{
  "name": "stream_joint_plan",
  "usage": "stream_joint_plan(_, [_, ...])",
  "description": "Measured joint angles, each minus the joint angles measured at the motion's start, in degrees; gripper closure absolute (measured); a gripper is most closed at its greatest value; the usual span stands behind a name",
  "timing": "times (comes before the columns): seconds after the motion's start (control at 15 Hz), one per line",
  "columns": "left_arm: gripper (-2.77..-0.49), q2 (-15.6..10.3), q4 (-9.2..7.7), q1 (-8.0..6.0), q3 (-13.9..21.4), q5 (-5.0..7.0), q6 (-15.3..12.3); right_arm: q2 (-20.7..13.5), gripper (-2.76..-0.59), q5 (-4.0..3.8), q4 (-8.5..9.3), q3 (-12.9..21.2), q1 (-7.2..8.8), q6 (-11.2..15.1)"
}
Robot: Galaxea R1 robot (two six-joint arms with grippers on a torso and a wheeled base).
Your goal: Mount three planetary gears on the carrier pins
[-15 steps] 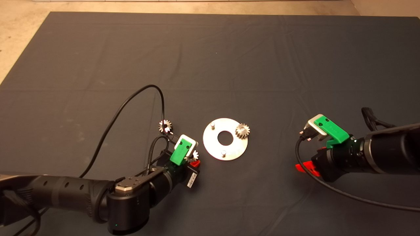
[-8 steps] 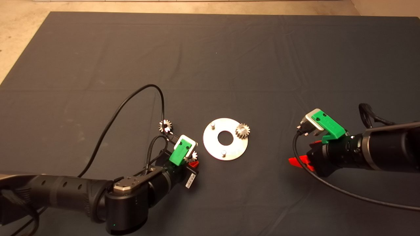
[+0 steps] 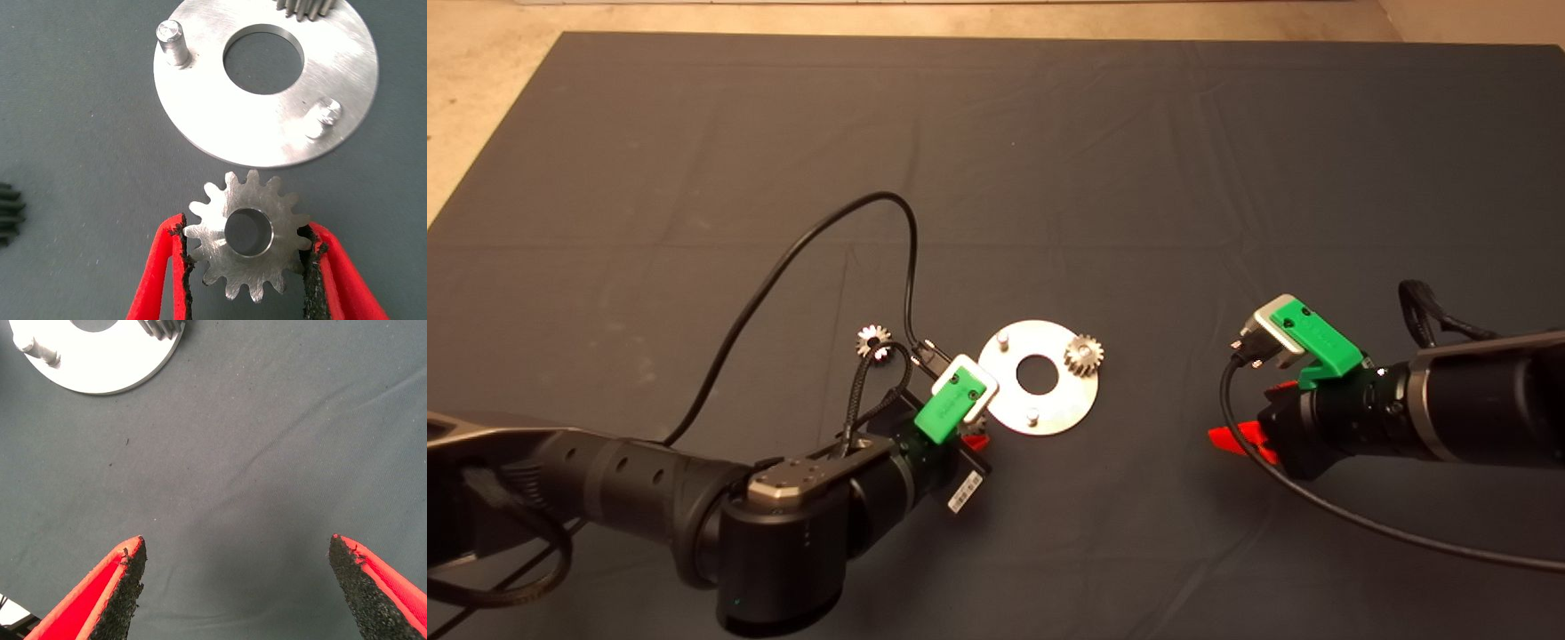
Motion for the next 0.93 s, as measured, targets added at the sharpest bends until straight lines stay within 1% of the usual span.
stream_joint_plan(0.07, [-0.73, -0.05, -0.20, -0.34, 0.64, 0.63, 0.00, 0.00, -2.02, 0.00, 0.00, 0.00, -0.01, 0.00])
stream_joint_plan(0.13, [-0.73, 0.00, -0.20, -0.89, 1.30, 0.72, 0.00, 0.01, -2.02, 0.04, 0.00, 0.00, 0.00, 0.00])
stream_joint_plan(0.27, [-0.72, 0.30, -0.27, -1.39, 2.77, 0.81, -0.02, 0.03, -2.02, 0.09, -0.05, 0.00, 0.00, 0.00])
stream_joint_plan(0.4, [-0.72, 1.34, -0.29, -1.40, 3.51, 0.99, -0.11, 0.04, -2.02, 0.11, -0.09, 0.00, -0.02, 0.00])
stream_joint_plan(0.47, [-0.72, 2.01, -0.30, -1.40, 3.82, 0.98, -0.59, 0.04, -2.02, 0.30, -0.09, 0.00, 0.00, 0.00])
stream_joint_plan(0.53, [-0.72, 2.62, -0.29, -1.42, 3.93, 1.01, -1.02, 0.06, -2.02, 0.89, -0.09, 0.00, 0.00, 0.02])
stream_joint_plan(0.6, [-0.72, 3.37, -0.29, -1.42, 3.96, 1.01, -1.29, 0.08, -2.02, 1.27, -0.09, 0.00, 0.00, 0.02])
stream_joint_plan(0.73, [-0.72, 4.27, -0.30, -1.42, 3.96, 1.01, -1.77, 0.06, -2.02, 1.34, -0.10, 0.00, 0.00, 0.05])
stream_joint_plan(0.93, [-0.72, 4.74, -0.29, -1.42, 3.92, 1.03, -2.24, 0.17, -2.02, 1.32, -0.09, 0.00, 0.00, 0.07])
